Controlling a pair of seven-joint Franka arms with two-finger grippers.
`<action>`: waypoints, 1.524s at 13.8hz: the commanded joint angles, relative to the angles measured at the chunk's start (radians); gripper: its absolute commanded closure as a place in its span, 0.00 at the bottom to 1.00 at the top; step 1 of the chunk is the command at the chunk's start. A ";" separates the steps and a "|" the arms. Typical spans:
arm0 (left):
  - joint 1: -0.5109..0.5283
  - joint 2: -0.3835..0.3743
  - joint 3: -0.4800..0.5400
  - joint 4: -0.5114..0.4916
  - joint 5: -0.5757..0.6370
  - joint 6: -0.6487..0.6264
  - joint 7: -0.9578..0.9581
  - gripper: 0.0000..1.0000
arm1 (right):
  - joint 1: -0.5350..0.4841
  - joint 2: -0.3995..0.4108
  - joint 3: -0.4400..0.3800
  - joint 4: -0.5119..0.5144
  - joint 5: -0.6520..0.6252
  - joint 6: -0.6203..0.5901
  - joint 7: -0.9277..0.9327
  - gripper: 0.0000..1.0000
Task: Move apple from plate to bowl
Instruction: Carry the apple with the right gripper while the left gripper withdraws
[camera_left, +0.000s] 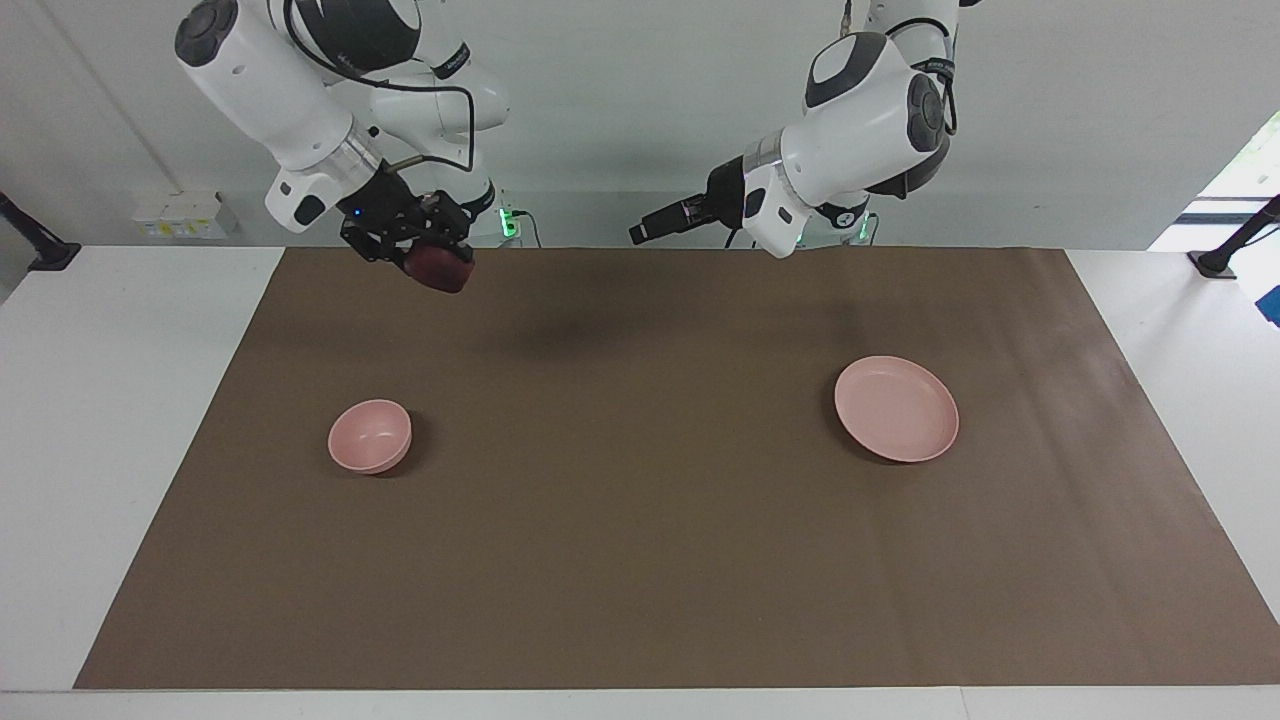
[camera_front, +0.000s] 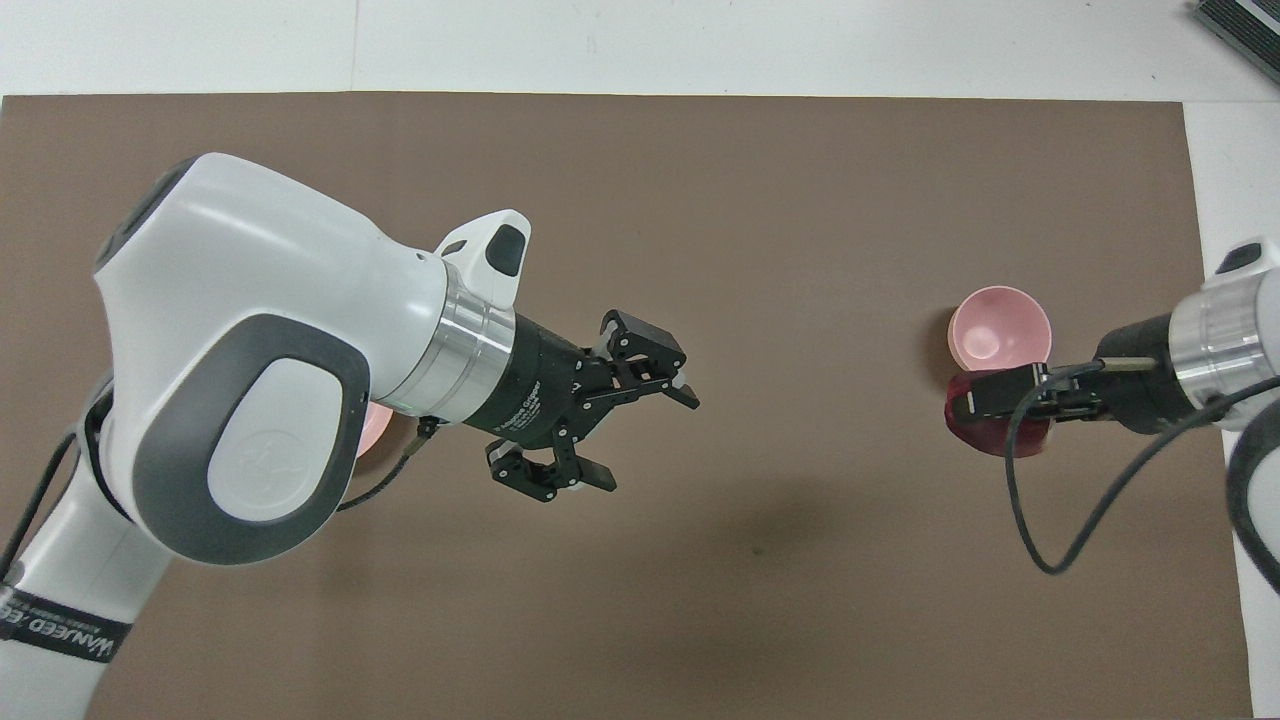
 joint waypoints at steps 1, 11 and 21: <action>0.032 0.004 -0.002 0.016 0.166 0.001 0.116 0.00 | -0.025 0.091 0.007 0.018 -0.089 0.074 -0.074 1.00; 0.197 -0.003 0.006 0.007 0.349 -0.062 0.332 0.00 | -0.022 0.308 0.009 0.013 -0.472 0.329 -0.114 1.00; 0.388 -0.003 0.012 0.016 0.359 -0.047 0.347 0.00 | -0.051 0.357 0.009 -0.042 -0.549 0.418 -0.111 1.00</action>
